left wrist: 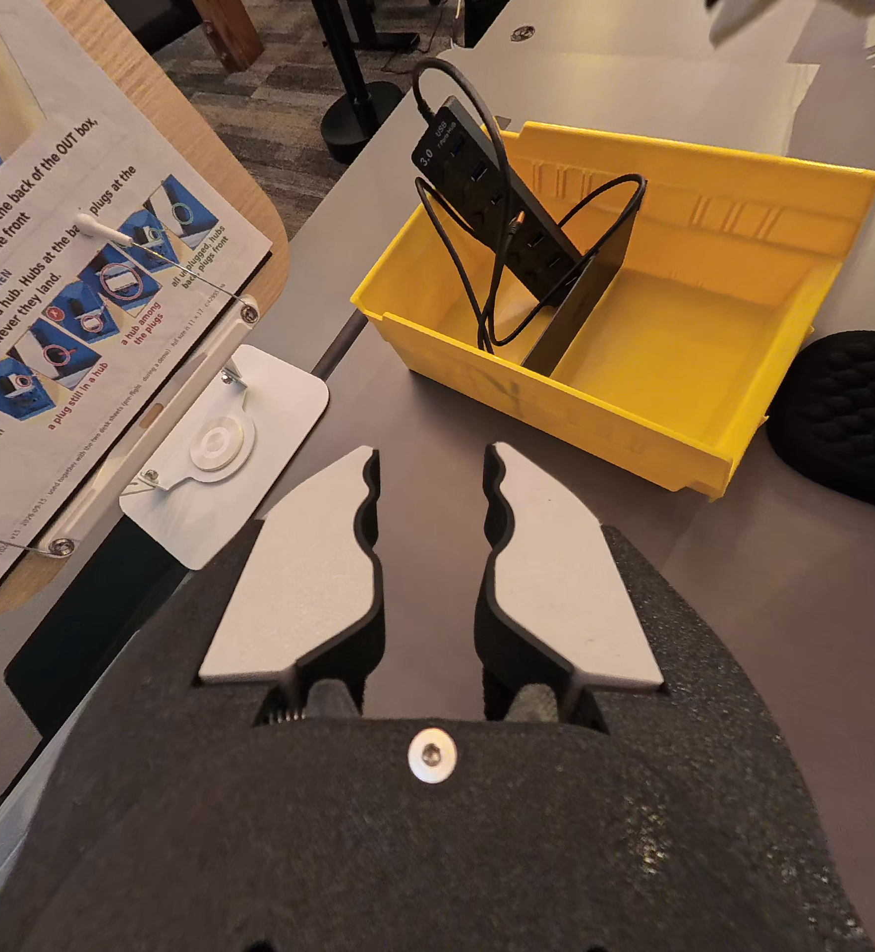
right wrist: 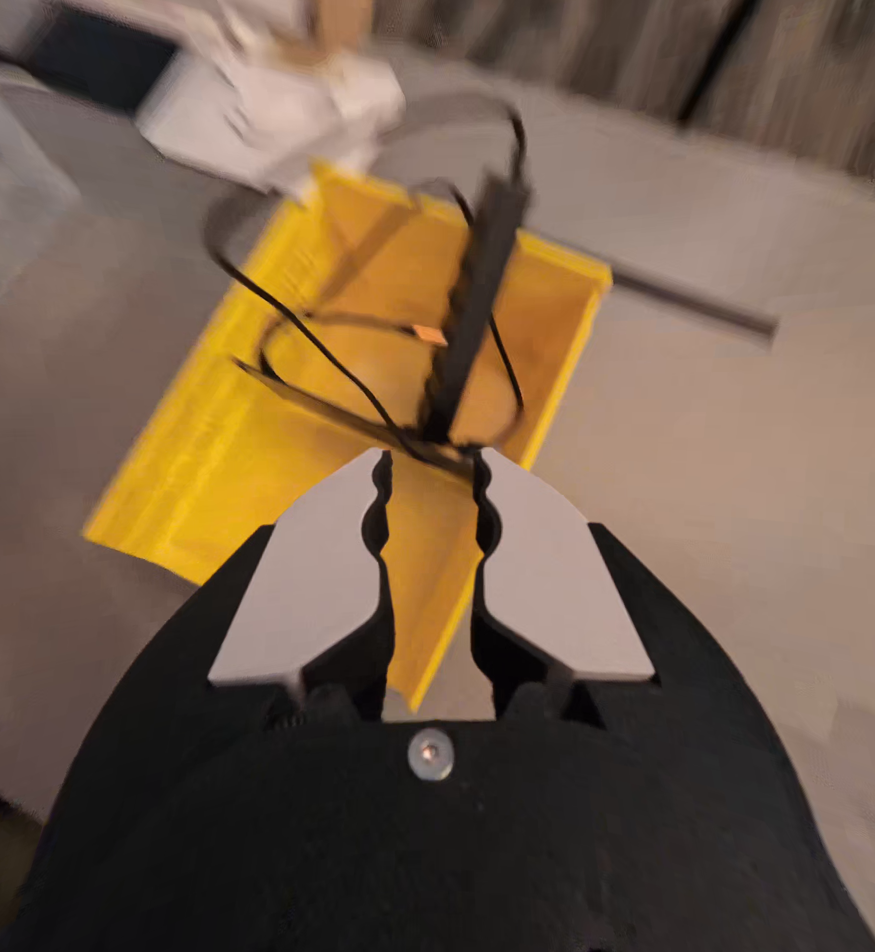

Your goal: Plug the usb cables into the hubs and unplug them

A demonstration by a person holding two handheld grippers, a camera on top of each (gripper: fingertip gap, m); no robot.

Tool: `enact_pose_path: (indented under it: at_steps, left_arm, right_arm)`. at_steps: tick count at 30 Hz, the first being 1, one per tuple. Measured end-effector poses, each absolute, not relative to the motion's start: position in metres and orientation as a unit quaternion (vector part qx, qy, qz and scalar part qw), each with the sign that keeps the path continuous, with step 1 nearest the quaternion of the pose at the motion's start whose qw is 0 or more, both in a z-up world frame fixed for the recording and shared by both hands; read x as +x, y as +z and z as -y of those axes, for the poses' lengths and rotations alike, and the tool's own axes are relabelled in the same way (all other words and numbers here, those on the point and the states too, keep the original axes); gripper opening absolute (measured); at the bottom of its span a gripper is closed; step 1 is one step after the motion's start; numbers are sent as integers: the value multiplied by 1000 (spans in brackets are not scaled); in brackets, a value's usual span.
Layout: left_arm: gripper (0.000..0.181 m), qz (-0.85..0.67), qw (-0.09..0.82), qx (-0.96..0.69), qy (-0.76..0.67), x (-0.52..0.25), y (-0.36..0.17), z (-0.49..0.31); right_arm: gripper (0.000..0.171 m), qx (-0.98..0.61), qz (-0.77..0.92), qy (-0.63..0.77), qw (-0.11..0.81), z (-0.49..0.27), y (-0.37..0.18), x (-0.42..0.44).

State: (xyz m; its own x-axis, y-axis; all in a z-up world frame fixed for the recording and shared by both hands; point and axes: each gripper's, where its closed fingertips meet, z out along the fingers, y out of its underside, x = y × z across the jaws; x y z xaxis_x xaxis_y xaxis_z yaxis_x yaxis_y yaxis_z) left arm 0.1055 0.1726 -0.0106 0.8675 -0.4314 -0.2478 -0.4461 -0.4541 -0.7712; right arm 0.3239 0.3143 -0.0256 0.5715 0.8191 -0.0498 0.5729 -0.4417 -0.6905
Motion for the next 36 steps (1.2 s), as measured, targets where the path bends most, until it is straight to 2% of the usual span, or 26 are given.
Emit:
enact_pose_path:
  at_steps: [3, 5, 7, 11, 13, 15, 29, 36]
  left_arm:
    - [38, -256, 454, -853, 14, 106, -10, -173]
    - [38, -256, 450, -855, 19, 106, -12, -173]
    - [38, -257, 447, -857, 27, 106, -13, -173]
    - [38, -252, 447, -858, 35, 104, -12, -173]
    - [38, -247, 449, -858, 36, 102, -11, -173]
    - [38, -243, 450, -858, 39, 100, -10, -172]
    - [38, -227, 460, -857, 45, 91, -5, -170]
    - [37, -229, 454, -860, 47, 94, -9, -173]
  right_arm:
    - [20, -886, 389, 116, 224, -338, -85, 352]
    - [24, -914, 353, 117, 161, -344, -113, 361]
    - [18, -915, 329, 168, 159, -348, -115, 352]
    - [21, -920, 328, 158, 143, -349, -125, 352]
    - [10, -925, 313, 178, 121, -348, -132, 344]
    - [8, -933, 279, 202, 104, -349, -135, 341]
    - [12, -944, 118, 284, 122, -367, -135, 402]
    - [10, -940, 163, 265, 139, -375, -135, 391]
